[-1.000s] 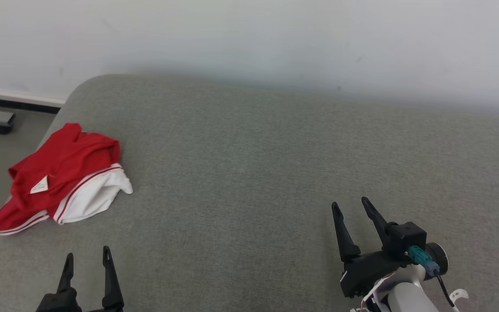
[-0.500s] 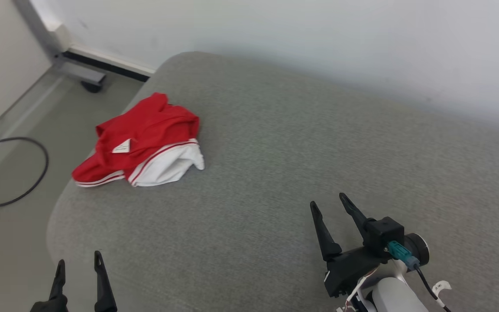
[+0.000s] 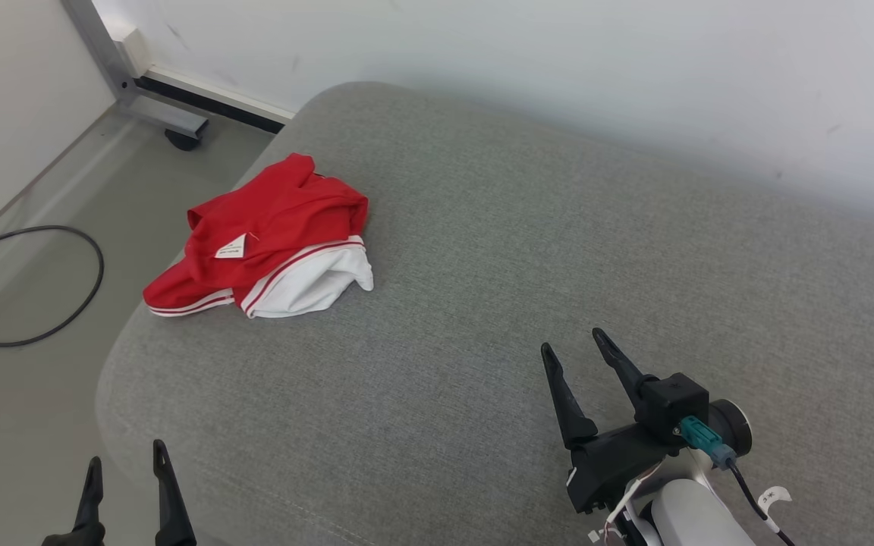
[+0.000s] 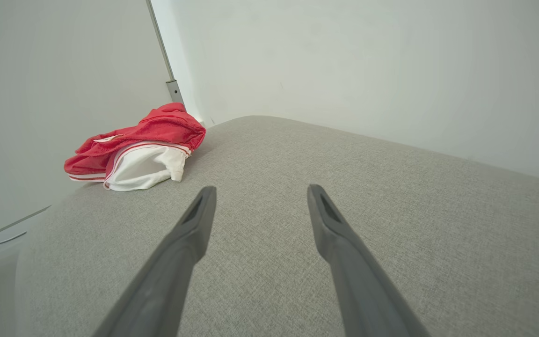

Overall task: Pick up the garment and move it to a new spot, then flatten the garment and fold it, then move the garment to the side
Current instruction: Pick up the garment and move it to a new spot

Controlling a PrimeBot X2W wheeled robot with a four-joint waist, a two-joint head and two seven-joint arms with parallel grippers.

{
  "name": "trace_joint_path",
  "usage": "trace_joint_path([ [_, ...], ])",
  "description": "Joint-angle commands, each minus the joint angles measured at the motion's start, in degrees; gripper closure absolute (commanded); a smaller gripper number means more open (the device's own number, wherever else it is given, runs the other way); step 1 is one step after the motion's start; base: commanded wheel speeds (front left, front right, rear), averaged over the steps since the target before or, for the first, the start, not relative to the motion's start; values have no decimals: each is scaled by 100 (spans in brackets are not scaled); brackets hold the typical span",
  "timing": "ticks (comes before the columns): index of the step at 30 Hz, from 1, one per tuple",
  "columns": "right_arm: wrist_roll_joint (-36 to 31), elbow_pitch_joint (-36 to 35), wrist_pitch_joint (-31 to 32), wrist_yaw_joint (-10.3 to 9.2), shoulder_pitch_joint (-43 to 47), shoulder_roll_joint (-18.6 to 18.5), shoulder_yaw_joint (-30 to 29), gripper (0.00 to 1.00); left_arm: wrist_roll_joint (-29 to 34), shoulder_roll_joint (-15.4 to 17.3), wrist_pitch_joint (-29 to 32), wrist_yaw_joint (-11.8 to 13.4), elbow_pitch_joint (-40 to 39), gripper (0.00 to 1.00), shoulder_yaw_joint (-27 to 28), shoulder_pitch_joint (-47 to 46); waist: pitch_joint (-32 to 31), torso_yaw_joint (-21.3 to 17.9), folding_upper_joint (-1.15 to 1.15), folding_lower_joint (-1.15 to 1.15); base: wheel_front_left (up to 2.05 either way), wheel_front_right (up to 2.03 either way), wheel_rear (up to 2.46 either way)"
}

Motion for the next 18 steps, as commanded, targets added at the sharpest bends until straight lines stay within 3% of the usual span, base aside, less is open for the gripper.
trace_joint_path([
  [1,-57,-7,-21,-14,33,5,-12,0,-32,-2,-16,-26,20,0,14,-29,47,-62,0,0,0,0,0],
  [11,-167,-150,-21,-14,-156,-88,-15,0,12,5,-16,-199,222,0,105,-461,394,-378,0,0,0,0,0],
  [18,-215,-361,-21,-14,-350,-349,27,0,-6,408,-15,-573,895,0,222,-1544,912,-831,0,0,0,0,0],
])
